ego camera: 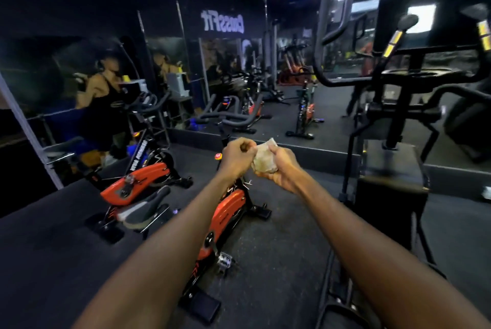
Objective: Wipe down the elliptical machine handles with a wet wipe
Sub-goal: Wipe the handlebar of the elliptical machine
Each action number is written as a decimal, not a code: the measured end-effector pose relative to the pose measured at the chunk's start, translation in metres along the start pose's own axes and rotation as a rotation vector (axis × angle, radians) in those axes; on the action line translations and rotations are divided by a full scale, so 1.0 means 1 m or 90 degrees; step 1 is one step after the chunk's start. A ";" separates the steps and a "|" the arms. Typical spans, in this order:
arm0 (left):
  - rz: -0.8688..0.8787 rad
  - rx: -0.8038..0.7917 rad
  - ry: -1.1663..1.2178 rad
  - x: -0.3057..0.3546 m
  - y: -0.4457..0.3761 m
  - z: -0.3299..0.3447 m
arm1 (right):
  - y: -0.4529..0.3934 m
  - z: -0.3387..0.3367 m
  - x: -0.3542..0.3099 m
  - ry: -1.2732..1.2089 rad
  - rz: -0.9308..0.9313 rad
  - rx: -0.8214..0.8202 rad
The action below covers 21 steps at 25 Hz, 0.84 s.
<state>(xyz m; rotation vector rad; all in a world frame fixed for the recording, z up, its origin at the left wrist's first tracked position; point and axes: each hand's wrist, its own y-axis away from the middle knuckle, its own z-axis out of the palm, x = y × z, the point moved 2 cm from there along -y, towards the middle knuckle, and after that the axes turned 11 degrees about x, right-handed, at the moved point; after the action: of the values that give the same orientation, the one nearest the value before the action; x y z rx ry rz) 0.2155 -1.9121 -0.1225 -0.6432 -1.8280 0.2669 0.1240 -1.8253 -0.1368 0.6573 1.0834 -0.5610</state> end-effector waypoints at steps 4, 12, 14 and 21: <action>0.019 -0.079 0.050 -0.018 -0.093 0.035 | -0.060 0.019 -0.028 -0.048 -0.037 0.086; -0.013 -0.147 0.202 -0.024 -0.223 0.135 | -0.187 0.017 -0.100 -0.034 -0.135 0.219; -0.014 -0.166 0.212 -0.024 -0.252 0.165 | -0.223 0.011 -0.120 -0.047 -0.159 0.231; -0.007 -0.192 0.258 0.000 -0.369 0.289 | -0.371 -0.016 -0.198 -0.056 -0.200 0.260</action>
<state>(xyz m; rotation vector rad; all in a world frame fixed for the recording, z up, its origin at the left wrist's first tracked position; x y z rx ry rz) -0.1618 -2.1797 -0.0464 -0.8289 -1.4886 -0.1447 -0.2187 -2.0477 -0.0358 0.8117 1.0019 -1.0921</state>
